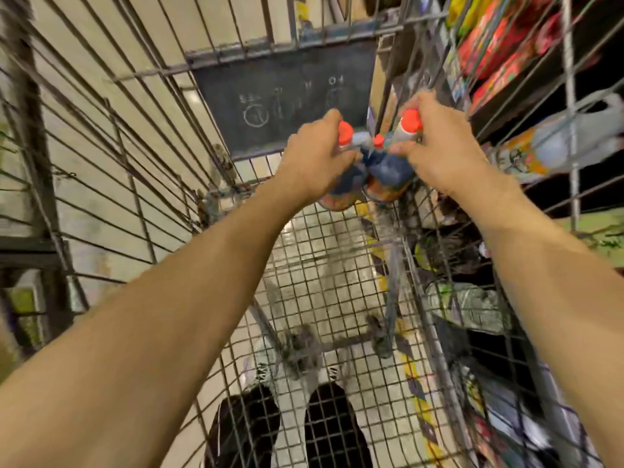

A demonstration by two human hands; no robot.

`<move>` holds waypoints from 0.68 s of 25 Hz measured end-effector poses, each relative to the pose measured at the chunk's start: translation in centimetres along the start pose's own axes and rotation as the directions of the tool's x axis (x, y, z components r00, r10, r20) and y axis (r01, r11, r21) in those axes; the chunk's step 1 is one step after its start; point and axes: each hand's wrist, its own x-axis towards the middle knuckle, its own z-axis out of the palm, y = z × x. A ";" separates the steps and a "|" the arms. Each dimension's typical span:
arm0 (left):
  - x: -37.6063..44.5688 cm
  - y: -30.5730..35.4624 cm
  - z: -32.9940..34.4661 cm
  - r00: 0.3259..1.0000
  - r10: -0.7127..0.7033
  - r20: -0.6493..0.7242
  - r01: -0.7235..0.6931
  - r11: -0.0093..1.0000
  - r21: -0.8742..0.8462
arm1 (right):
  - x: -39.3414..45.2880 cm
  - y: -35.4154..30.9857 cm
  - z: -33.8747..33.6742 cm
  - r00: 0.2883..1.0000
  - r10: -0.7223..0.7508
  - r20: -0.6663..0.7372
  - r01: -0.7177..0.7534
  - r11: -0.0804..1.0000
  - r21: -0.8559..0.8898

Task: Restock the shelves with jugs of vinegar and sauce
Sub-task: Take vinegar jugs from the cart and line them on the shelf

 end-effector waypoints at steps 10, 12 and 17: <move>-9.1 -1.1 -1.7 0.997 -0.062 0.041 0.068 0.988 -0.139 | -9.0 -2.1 1.8 0.977 -0.043 0.209 0.014 0.990 0.137; -10.5 -1.5 -1.4 0.993 -0.094 0.073 0.104 0.983 -0.152 | -10.5 -2.2 2.5 0.970 -0.068 0.232 0.033 0.988 0.152; -11.4 -3.4 -0.1 0.988 -0.146 0.046 0.153 0.922 -0.356 | -11.8 -0.4 4.2 0.994 -0.022 0.108 -0.035 0.867 0.497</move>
